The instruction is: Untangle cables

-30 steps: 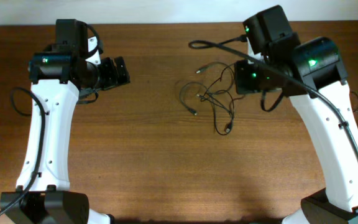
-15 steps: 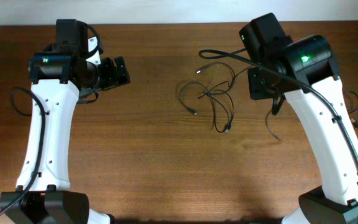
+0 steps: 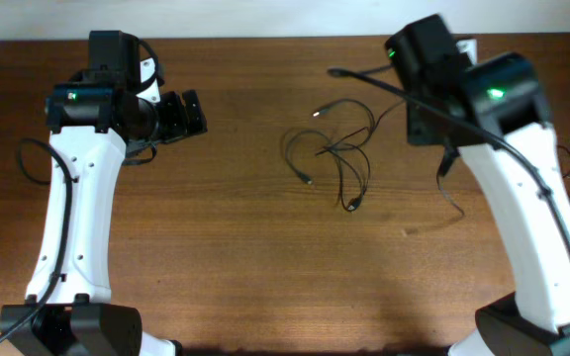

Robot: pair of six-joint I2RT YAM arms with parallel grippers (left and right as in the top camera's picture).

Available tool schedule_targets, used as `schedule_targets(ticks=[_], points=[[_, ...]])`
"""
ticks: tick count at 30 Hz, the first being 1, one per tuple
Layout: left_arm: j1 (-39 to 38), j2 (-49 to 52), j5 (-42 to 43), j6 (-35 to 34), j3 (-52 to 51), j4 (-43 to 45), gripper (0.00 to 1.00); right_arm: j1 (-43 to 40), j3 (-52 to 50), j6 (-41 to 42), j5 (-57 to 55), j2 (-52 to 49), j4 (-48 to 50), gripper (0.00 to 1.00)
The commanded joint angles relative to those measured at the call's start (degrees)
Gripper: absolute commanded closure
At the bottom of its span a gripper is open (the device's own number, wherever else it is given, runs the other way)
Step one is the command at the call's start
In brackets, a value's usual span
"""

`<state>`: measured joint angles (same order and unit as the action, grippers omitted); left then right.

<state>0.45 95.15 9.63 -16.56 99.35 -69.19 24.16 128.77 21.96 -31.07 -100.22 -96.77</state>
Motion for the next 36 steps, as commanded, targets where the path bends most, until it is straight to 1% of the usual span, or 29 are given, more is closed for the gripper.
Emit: schedule_targets(ticks=[1,2,3,5,7,10,12,14,17,23,36], points=[[0.1,0.1,-0.2,-0.2,0.4,0.1,0.01,0.3,12.5,0.8,-2.2,6.5,2.6,0.96],[0.1,0.1,-0.2,-0.2,0.4,0.1,0.01,0.3,14.9,0.7,-1.7,7.0,4.2,0.96],[0.1,0.1,-0.2,-0.2,0.4,0.1,0.01,0.3,17.8,-1.7,0.5,7.5,6.4,0.96],[0.1,0.1,-0.3,-0.2,0.4,0.1,0.01,0.3,21.7,-7.2,6.4,8.2,10.6,0.96],[0.1,0.1,-0.2,-0.2,0.4,0.1,0.01,0.3,25.1,-12.3,14.8,9.2,16.5,0.96],[0.1,0.1,-0.2,-0.2,0.4,0.1,0.01,0.3,26.1,-15.7,23.4,10.1,22.8,0.96],[0.1,0.1,-0.3,-0.1,0.4,0.1,0.01,0.3,26.1,-16.2,24.6,10.1,24.4,0.96],[0.1,0.1,-0.2,-0.2,0.4,0.1,0.01,0.1,26.1,-16.2,22.6,9.9,23.9,0.96],[0.1,0.1,-0.3,-0.2,0.4,0.1,0.01,0.1,25.9,-16.2,16.2,9.7,21.6,0.96],[0.1,0.1,-0.3,-0.2,0.4,0.1,0.01,0.1,25.6,-16.0,9.4,8.9,16.0,0.96],[0.1,0.1,-0.2,-0.2,0.4,0.1,0.01,0.1,25.6,-15.5,9.7,4.1,3.3,0.96]])
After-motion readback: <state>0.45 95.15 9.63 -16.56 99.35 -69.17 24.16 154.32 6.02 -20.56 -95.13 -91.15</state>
